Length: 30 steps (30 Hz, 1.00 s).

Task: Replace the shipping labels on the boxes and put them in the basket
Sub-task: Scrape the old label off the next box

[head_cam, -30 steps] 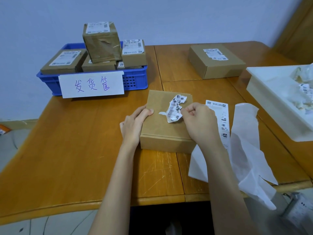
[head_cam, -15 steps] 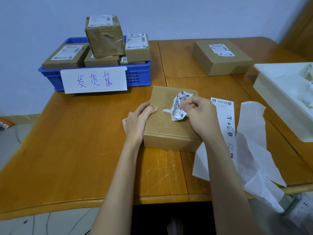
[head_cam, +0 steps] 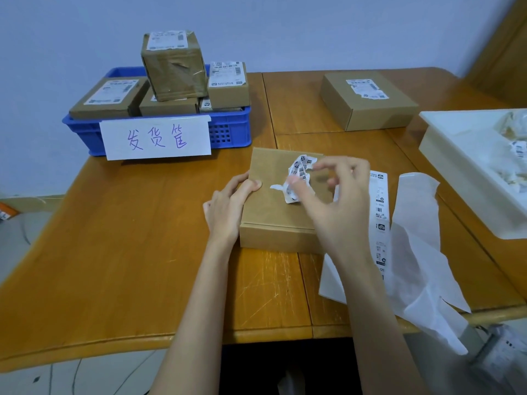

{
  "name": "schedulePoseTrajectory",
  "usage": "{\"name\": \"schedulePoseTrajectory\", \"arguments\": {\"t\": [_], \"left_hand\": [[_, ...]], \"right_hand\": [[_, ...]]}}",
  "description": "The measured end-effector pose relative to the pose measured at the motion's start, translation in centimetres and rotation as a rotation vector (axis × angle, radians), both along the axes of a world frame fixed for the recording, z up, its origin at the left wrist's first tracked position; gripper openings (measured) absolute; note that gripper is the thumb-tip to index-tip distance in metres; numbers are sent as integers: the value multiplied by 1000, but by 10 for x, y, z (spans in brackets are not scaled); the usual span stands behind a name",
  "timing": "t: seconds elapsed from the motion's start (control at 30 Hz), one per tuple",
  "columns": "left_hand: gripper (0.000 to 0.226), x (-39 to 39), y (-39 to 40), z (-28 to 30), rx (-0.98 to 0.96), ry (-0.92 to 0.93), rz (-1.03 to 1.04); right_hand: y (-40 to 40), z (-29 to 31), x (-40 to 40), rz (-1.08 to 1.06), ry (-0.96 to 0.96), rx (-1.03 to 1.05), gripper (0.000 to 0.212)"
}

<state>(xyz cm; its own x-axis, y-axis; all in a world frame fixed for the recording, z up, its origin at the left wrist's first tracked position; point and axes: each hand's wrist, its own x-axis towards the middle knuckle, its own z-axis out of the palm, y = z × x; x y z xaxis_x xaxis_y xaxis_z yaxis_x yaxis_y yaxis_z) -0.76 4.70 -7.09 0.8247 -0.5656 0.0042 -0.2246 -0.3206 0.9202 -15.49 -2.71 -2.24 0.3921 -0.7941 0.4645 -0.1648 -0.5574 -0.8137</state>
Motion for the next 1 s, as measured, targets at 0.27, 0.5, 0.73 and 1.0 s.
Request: {"name": "schedulePoseTrajectory", "arguments": {"t": [0.27, 0.5, 0.73, 1.0], "left_hand": [[75, -2, 3, 0, -13, 21, -5], [78, -1, 2, 0, -18, 29, -10], [77, -2, 2, -1, -38, 5, -8], [77, -5, 2, 0, -34, 16, 21]], "right_hand": [[-2, -15, 9, -10, 101, 12, 12], [-3, -18, 10, -41, 28, 131, 16], [-10, -18, 10, 10, -15, 272, 16], [-3, 4, 6, 63, -6, 344, 34]]}}
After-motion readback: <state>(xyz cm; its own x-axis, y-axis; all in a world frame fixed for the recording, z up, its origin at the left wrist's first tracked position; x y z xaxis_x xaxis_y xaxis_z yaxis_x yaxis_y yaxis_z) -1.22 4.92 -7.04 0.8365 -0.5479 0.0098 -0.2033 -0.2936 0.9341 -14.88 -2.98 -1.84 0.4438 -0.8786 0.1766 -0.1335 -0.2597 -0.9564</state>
